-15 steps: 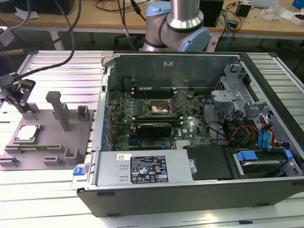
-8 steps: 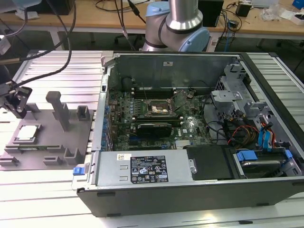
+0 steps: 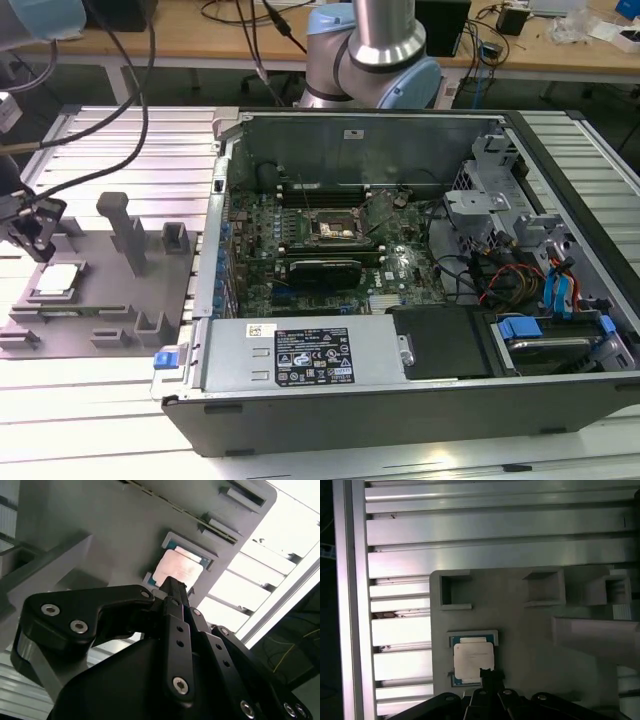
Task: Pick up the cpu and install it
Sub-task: 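Pick up the cpu and move it towards the insertion slot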
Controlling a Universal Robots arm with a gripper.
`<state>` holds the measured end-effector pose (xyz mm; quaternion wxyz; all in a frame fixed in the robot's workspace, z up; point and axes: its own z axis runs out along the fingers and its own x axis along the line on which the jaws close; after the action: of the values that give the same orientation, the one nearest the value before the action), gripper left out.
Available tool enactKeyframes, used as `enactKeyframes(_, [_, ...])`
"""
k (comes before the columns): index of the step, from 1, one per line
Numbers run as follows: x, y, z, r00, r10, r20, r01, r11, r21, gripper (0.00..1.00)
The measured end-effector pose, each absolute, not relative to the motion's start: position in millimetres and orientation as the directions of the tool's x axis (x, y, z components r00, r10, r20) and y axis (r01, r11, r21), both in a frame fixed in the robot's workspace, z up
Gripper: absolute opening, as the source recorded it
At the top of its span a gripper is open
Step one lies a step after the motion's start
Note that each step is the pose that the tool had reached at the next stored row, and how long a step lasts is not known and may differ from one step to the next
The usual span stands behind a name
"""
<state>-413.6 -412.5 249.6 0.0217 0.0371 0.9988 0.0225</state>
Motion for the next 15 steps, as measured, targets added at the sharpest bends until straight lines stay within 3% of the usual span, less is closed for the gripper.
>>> enactKeyframes(15, [-421,-414,217,-0.996,0.075,-0.042,0.073,0.996,0.047,0.11])
